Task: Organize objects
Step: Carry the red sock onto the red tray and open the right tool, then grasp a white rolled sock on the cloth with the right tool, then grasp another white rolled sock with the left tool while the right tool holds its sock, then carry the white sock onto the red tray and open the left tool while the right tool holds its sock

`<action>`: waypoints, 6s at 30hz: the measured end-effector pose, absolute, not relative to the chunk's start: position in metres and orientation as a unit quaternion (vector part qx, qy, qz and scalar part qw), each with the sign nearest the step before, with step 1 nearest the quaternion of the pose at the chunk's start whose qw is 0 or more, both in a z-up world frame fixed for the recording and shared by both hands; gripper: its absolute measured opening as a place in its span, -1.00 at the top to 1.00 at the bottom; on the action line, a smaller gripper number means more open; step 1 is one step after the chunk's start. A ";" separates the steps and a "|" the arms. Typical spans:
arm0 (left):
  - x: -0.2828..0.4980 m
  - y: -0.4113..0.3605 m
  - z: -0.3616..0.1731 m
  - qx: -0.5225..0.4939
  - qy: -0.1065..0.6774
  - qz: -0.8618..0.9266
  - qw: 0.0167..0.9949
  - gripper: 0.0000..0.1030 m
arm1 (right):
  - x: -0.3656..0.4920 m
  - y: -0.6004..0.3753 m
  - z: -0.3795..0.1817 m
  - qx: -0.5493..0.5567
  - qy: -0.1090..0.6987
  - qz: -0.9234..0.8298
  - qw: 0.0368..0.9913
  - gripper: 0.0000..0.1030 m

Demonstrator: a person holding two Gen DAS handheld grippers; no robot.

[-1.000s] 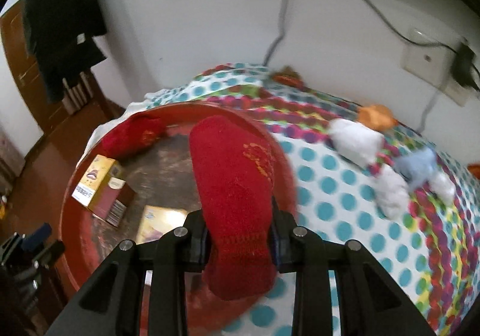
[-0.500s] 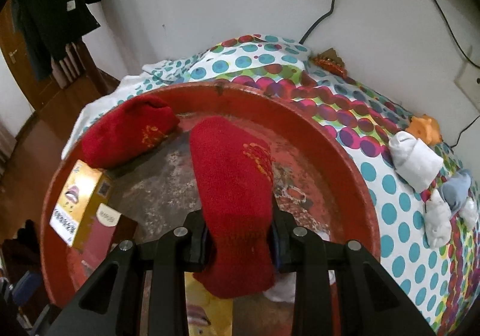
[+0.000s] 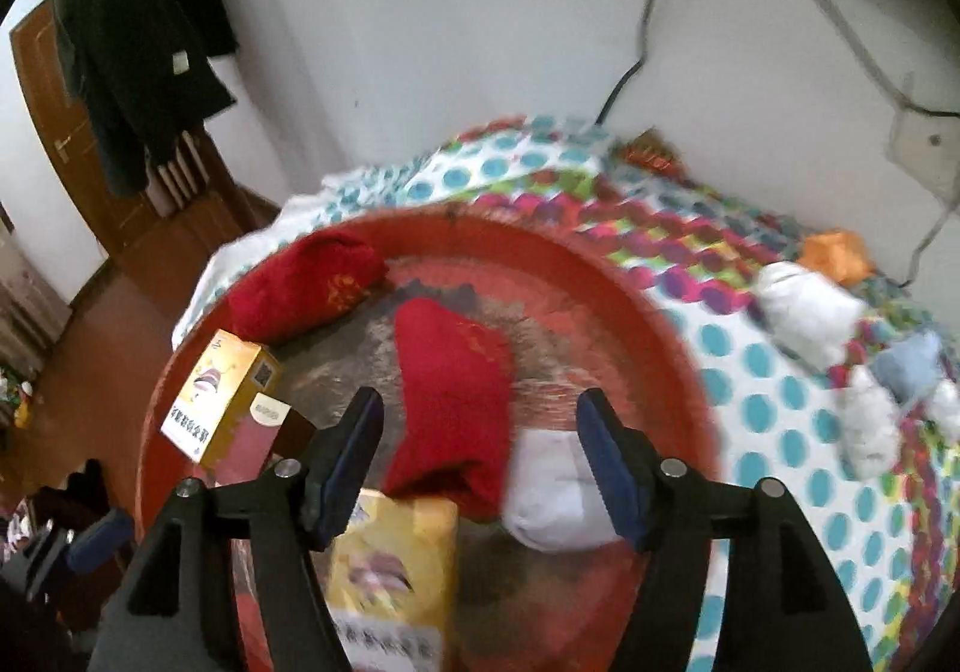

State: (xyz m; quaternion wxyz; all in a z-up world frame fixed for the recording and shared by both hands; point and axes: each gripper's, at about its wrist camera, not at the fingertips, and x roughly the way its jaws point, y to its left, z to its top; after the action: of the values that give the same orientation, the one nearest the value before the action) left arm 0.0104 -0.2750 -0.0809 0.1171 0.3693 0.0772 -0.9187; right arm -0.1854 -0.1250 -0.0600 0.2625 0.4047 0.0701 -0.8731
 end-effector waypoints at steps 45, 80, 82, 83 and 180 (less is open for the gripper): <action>-0.112 -0.102 -0.051 0.382 -0.017 -0.923 -0.035 0.17 | -0.232 0.127 -0.115 0.425 0.068 -0.884 0.183 0.20; -0.362 -0.042 -0.104 0.460 0.044 -0.887 0.018 -0.20 | -0.218 0.166 -0.125 0.433 0.063 -0.882 0.175 -0.02; -0.365 -0.039 -0.107 0.458 0.030 -0.888 0.022 -0.22 | -0.218 0.167 -0.125 0.433 0.063 -0.882 0.174 -0.02; -0.366 -0.036 -0.109 0.456 0.020 -0.890 0.022 -0.26 | -0.218 0.167 -0.125 0.433 0.063 -0.882 0.175 -0.02; -0.069 -0.172 -0.041 0.373 -0.003 -0.925 0.068 0.28 | -0.218 0.164 -0.127 0.436 0.082 -0.883 0.156 -0.22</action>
State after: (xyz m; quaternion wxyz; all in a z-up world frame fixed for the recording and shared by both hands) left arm -0.0688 -0.1716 -0.0411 0.0675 0.3733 -0.0030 -0.9253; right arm -0.2183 0.1643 -0.1268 0.1561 0.4358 0.0818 -0.8826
